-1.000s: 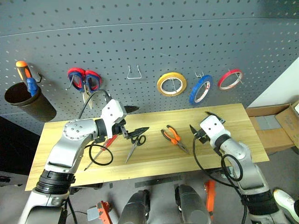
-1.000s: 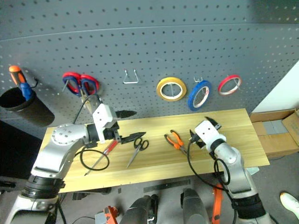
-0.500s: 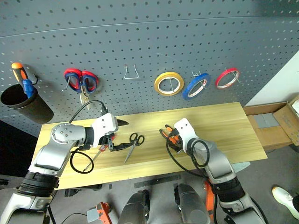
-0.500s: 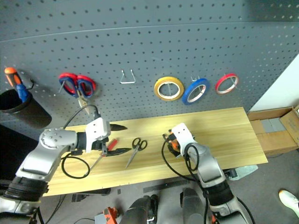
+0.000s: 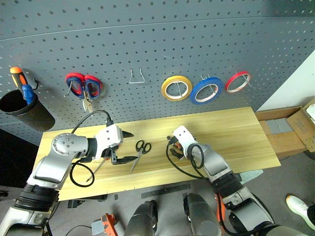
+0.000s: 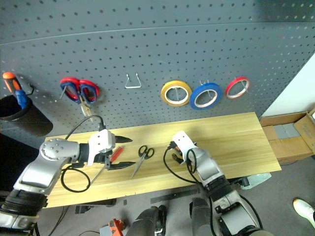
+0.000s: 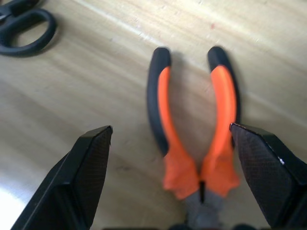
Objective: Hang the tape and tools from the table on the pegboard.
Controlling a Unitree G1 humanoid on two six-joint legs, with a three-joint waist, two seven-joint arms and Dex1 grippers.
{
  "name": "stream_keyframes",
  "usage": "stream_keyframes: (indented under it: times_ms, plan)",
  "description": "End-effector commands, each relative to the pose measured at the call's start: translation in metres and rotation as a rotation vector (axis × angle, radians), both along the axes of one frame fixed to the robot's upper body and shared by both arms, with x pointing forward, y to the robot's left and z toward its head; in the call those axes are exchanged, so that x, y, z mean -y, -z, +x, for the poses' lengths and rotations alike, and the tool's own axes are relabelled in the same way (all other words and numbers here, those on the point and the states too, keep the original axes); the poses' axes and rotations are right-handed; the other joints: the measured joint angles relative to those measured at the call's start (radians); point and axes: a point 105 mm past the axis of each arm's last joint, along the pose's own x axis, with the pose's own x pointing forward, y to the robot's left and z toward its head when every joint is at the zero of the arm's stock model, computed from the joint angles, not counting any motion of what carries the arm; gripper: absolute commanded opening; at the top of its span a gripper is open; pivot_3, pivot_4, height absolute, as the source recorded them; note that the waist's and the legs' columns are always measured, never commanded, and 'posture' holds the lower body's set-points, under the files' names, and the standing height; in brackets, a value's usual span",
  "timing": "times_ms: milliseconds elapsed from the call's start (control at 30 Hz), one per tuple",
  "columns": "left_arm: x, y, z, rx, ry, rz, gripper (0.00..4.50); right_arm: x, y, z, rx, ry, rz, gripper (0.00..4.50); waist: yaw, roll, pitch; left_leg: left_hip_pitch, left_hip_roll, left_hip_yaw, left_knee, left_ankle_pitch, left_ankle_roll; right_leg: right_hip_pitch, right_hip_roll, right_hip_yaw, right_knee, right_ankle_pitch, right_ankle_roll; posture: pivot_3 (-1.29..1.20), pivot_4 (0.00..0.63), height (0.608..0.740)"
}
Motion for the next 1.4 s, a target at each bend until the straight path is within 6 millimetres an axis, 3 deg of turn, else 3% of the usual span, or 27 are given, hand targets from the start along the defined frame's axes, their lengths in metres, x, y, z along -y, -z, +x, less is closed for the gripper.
stream_keyframes:
  times_ms: [33, 67, 167, 300, 500, 700, 833, 967, 1100, 1233, 1400]
  plan:
    - [-0.002, -0.009, -0.001, 0.05, 0.003, 0.012, 4.5, 0.002, 0.006, 0.004, 0.01, -0.012, -0.031, 4.22, 0.0, 0.0, 0.0, 0.0, 0.0, 0.0, 0.0, 0.0, 0.0, 0.0, 0.0, 0.0, 0.0, 0.0, 0.0, -0.19, 0.252, 0.74]
    - [-0.002, -0.008, -0.001, 0.05, 0.003, 0.012, 4.5, 0.003, 0.007, 0.005, 0.01, -0.012, -0.032, 4.22, 0.0, 0.0, 0.0, 0.0, 0.0, 0.0, 0.0, 0.0, 0.0, 0.0, 0.0, 0.0, 0.001, 0.0, 0.0, -0.19, 0.251, 0.74]
    - [-0.003, -0.006, -0.003, 0.045, -0.002, 0.013, 4.5, 0.006, 0.009, 0.009, 0.019, -0.015, -0.061, 3.66, -0.004, 0.0, 0.0, 0.0, 0.0, 0.001, 0.0, 0.0, 0.0, -0.001, 0.0, 0.001, 0.002, 0.0, 0.0, -0.19, 0.25, 0.74]
    - [-0.006, -0.003, -0.004, 0.043, -0.014, 0.012, 4.5, 0.006, 0.01, 0.01, 0.022, -0.027, -0.068, 2.48, -0.003, 0.0, 0.0, 0.0, 0.0, 0.002, 0.001, 0.0, 0.0, -0.001, 0.0, 0.002, 0.003, 0.0, 0.0, -0.19, 0.248, 0.74]
    - [-0.011, -0.002, 0.0, 0.044, -0.083, -0.04, 4.5, 0.003, 0.001, 0.013, 0.067, -0.037, -0.06, 2.44, -0.004, -0.001, 0.0, 0.0, 0.0, 0.002, 0.001, 0.0, 0.0, -0.001, 0.0, 0.002, 0.004, 0.0, 0.0, -0.2, 0.246, 0.74]
    - [-0.028, -0.012, 0.0, 0.037, -0.226, -0.154, 4.5, -0.011, -0.061, 0.004, 0.216, -0.085, 0.088, 2.44, -0.006, -0.001, 0.0, -0.002, 0.0, 0.002, 0.001, 0.0, 0.0, -0.004, 0.0, 0.003, 0.004, 0.0, 0.0, -0.2, 0.25, 0.74]
    - [-0.041, -0.018, -0.006, 0.045, -0.317, -0.22, 4.5, -0.013, -0.104, -0.022, 0.287, -0.126, 0.269, 2.44, -0.007, -0.001, 0.0, -0.003, 0.001, 0.003, 0.0, 0.0, 0.0, -0.007, 0.001, 0.004, 0.005, 0.0, 0.0, -0.18, 0.253, 0.74]
    - [-0.046, -0.023, -0.012, 0.047, -0.38, -0.285, 4.5, -0.015, -0.125, -0.045, 0.316, -0.146, 0.36, 2.43, 0.004, -0.001, -0.001, -0.003, 0.001, 0.002, 0.0, 0.0, 0.0, -0.006, 0.0, 0.004, 0.004, 0.0, 0.0, -0.17, 0.254, 0.74]
    - [-0.047, -0.029, -0.018, 0.064, -0.446, -0.364, 4.5, -0.028, -0.164, -0.067, 0.411, -0.182, 0.487, 2.43, 0.005, -0.001, -0.001, -0.003, 0.001, 0.003, 0.0, 0.0, 0.0, -0.006, 0.0, 0.004, 0.005, 0.0, 0.0, -0.17, 0.252, 0.74]
    - [-0.044, -0.032, -0.02, 0.1, -0.481, -0.393, 4.5, -0.037, -0.201, -0.067, 0.551, -0.222, 0.522, 2.43, 0.006, -0.001, -0.001, -0.002, 0.0, 0.003, 0.0, 0.0, 0.0, -0.006, 0.001, 0.005, 0.005, 0.0, 0.0, -0.16, 0.25, 0.74]
    - [-0.032, -0.049, -0.019, 0.189, -0.496, -0.456, 4.5, -0.044, -0.243, -0.052, 0.671, -0.236, 0.589, 2.43, 0.009, -0.002, -0.001, -0.002, 0.0, 0.003, 0.001, 0.0, 0.0, -0.006, 0.001, 0.004, 0.005, 0.0, 0.0, -0.14, 0.246, 0.74]
